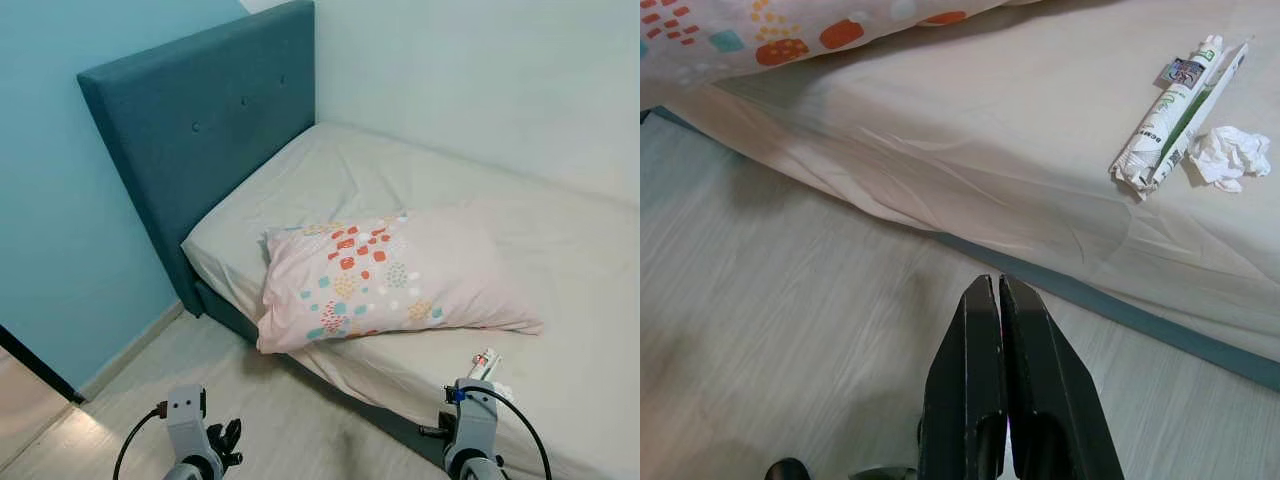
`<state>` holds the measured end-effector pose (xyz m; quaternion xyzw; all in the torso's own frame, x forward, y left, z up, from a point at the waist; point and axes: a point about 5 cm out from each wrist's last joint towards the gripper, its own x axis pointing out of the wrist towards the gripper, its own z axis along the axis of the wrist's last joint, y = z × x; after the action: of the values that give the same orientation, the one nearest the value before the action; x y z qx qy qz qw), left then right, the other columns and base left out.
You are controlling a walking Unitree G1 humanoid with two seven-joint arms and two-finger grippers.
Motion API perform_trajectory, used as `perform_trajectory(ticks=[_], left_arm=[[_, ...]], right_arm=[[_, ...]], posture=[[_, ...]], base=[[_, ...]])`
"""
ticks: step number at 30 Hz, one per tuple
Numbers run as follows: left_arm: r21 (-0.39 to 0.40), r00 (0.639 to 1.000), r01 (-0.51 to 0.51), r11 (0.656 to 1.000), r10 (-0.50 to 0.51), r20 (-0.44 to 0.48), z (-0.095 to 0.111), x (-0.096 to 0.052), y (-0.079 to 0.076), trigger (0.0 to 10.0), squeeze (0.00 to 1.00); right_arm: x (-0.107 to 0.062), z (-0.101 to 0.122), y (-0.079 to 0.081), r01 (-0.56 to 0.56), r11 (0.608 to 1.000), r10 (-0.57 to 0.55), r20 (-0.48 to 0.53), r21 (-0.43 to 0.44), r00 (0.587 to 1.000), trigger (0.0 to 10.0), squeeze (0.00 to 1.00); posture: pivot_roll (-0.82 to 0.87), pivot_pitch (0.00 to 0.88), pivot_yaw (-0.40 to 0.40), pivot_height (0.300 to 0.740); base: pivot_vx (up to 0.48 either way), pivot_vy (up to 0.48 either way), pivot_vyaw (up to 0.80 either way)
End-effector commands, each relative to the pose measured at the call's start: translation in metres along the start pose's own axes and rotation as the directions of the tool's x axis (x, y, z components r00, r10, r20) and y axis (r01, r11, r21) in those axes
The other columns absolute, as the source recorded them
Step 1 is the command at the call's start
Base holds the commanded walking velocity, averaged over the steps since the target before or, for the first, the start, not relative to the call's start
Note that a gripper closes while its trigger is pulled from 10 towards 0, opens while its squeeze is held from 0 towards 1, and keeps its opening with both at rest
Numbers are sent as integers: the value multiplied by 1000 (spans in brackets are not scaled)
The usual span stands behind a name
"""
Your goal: Clean up the room
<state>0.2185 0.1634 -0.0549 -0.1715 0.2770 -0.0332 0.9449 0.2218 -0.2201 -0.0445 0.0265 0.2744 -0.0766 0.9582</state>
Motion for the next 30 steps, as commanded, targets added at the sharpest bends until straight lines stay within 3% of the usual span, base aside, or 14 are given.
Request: perform_trajectory(ticks=[1, 30], left_arm=[[-2, 999, -16, 1000, 16, -35, -6, -3, 4, 10000, 0], [-3, 999, -15, 1000, 15, -35, -5, -2, 3, 10000, 0]], right_arm=[[-1, -5, 0, 6, 1000, -6, -24, 12, 1000, 10000, 0], [0, -3, 0, 7, 1000, -7, -22, 16, 1000, 10000, 0]], posture=[[-164, 76, 21, 740], [-168, 69, 21, 740]], base=[[0, 0, 0], [0, 0, 0]])
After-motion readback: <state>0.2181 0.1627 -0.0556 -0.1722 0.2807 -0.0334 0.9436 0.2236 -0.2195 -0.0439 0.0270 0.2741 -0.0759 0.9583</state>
